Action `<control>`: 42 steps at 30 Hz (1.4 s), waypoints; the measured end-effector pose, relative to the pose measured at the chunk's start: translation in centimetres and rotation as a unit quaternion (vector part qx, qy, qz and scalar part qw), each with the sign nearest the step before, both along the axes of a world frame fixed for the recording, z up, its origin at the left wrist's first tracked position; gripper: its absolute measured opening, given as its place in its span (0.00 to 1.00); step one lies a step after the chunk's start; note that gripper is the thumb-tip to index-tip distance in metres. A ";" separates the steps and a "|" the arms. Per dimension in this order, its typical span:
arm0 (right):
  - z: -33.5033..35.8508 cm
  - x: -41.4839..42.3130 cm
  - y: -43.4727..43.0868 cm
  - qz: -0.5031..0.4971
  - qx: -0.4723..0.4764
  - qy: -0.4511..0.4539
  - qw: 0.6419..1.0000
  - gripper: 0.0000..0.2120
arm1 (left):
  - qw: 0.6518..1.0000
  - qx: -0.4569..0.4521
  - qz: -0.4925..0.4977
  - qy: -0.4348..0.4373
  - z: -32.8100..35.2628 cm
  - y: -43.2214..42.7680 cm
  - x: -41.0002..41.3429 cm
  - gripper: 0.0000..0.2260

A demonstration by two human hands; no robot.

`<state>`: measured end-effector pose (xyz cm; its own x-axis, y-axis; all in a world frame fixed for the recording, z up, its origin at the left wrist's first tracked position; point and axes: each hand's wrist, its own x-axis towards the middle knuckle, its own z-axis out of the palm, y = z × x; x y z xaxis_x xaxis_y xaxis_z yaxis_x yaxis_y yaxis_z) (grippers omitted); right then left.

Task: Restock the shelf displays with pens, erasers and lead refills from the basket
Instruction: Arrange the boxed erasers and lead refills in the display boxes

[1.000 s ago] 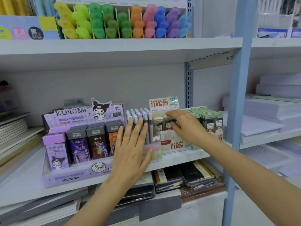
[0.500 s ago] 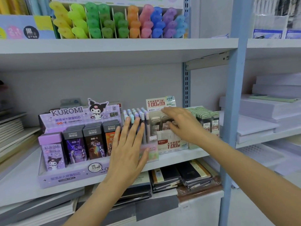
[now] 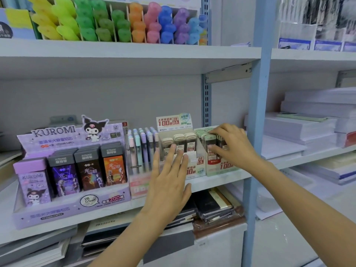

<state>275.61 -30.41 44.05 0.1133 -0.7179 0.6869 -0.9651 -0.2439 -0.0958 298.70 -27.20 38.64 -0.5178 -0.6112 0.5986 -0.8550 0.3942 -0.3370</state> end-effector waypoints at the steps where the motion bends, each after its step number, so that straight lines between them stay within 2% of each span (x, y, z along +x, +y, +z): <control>1: 0.0 -0.2 0.1 0.005 -0.005 0.002 1.000 0.22 | 1.000 0.009 0.008 0.006 0.1 0.0 -0.5 0.31; 6: -0.3 -0.9 0.7 0.034 -0.019 0.006 0.999 0.21 | 0.996 0.014 -0.039 0.077 0.5 0.1 -1.2 0.25; 10: -0.1 -1.1 0.5 0.054 -0.016 -0.012 0.998 0.20 | 0.992 -0.015 -0.084 0.091 0.4 0.3 -0.9 0.22; 14: -0.2 -1.4 0.9 0.082 -0.018 -0.037 0.996 0.20 | 0.994 -0.019 -0.083 0.075 0.0 0.2 -0.7 0.26; 18: -0.8 -2.8 1.6 0.044 -0.044 -0.080 0.995 0.26 | 0.997 -0.019 -0.053 0.048 -0.4 0.3 -0.8 0.31; 22: -2.2 -2.4 1.7 0.055 0.031 -0.130 0.989 0.28 | 0.997 -0.012 -0.048 0.062 -0.7 0.3 -1.5 0.34; 25: -2.3 -2.0 1.6 0.088 0.015 -0.157 0.984 0.25 | 0.996 -0.016 -0.051 0.070 -0.5 0.2 -2.6 0.35; 29: -1.4 -2.7 1.7 0.094 -0.004 -0.156 0.983 0.26 | 0.997 -0.010 -0.041 0.064 0.1 -0.5 -3.7 0.35; 35: 0.5 -1.9 -0.2 0.090 0.067 -0.143 0.983 0.22 | 0.998 0.004 -0.036 0.054 -0.1 -1.4 -4.2 0.34; 42: -0.3 -2.2 0.1 0.084 0.044 -0.179 0.979 0.21 | 0.997 0.005 -0.053 0.058 0.0 -1.2 -4.0 0.33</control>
